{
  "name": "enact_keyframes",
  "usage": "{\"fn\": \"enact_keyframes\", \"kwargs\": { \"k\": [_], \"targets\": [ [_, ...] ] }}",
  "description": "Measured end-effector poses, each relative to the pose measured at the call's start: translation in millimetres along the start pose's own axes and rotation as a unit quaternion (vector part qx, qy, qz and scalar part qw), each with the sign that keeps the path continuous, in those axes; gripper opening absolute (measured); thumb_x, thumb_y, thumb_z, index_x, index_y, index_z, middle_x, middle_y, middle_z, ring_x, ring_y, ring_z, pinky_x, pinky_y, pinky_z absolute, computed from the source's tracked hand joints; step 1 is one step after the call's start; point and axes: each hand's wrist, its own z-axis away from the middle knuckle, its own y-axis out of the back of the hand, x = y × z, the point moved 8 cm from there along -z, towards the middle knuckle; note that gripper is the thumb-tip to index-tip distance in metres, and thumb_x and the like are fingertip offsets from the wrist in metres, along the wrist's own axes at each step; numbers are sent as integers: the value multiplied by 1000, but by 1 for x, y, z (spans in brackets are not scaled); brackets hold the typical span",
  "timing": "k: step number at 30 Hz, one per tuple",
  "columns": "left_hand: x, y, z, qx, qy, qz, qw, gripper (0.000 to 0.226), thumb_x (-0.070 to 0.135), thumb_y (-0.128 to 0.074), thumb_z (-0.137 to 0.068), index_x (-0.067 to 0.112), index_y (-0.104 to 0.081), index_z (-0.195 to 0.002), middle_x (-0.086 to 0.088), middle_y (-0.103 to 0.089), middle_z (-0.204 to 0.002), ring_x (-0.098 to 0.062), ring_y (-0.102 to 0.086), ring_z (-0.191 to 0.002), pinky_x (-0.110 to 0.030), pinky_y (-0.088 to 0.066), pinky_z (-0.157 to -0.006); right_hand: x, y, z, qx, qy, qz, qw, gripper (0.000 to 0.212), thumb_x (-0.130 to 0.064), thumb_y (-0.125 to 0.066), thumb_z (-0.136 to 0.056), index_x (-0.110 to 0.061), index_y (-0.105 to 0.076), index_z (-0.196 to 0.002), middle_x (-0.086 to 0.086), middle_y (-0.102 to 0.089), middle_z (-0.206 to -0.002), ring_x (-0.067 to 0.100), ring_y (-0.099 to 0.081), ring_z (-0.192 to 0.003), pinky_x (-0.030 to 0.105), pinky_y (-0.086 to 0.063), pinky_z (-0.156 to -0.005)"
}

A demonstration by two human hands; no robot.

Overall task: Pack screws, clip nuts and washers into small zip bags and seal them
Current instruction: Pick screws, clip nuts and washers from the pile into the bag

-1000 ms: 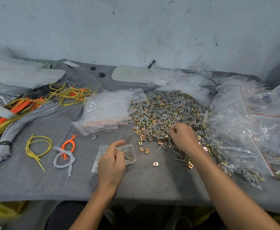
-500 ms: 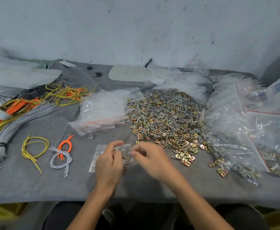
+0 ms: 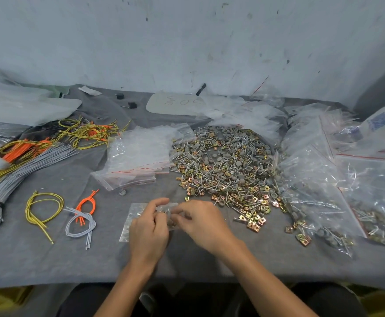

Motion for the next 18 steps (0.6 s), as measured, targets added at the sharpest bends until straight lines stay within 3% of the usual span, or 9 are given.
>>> {"fn": "enact_keyframes", "kwargs": {
  "k": [3, 9, 12, 14, 15, 18],
  "targets": [
    [-1, -1, 0, -1, 6, 2, 1000, 38, 30, -38, -82, 36, -66, -107, 12, -59, -58, -10, -52, -52, -38, -42, -53, 32, 34, -7, 48, -47, -46, 997, 12, -35, -64, -92, -30, -75, -91, -18, -65, -70, -3, -57, -66, 28, -44, -65],
    [2, 0, 0, -6, 6, 17, 1000, 39, 30, -37, -82, 35, -66, -107, 10, -58, -57, -10, -52, -50, -34, -36, -50, 125, 102, -32, 127, -165, 45, 977, 9, -24, -62, -97, -30, -67, -94, -12, -67, -87, 5, -63, -70, 28, -55, -62],
    [3, -1, 1, -8, 3, 14, 1000, 39, 31, -37, -82, 34, -67, -107, 10, -61, -61, -11, -54, -53, -36, -39, -50, 150, 102, -40, 107, -194, 56, 974, 11, -26, -64, -97, -33, -61, -90, -11, -66, -88, 8, -63, -69, 27, -52, -59],
    [3, -1, 1, -10, 4, 13, 1000, 38, 30, -37, -83, 34, -67, -108, 10, -60, -61, -11, -53, -52, -36, -38, -49, 157, 98, -44, 85, -204, 65, 973, 4, -32, -65, -97, -29, -65, -99, -11, -64, -89, 13, -66, -71, 27, -47, -55],
    [3, -1, 1, -10, 4, 12, 1000, 38, 28, -38, -83, 34, -66, -108, 10, -60, -60, -11, -53, -52, -35, -37, -49, 157, 95, -47, 76, -200, 78, 974, 11, -34, -65, -97, -26, -66, -104, -9, -64, -89, 13, -66, -73, 26, -44, -55],
    [3, 0, 1, -8, 5, 9, 1000, 38, 27, -38, -83, 34, -66, -108, 12, -58, -58, -10, -52, -52, -33, -36, -49, 157, 88, -53, 55, -188, 114, 974, 20, -36, -66, -96, -19, -70, -107, -2, -68, -94, 12, -61, -76, 29, -44, -64]
  ]
}}
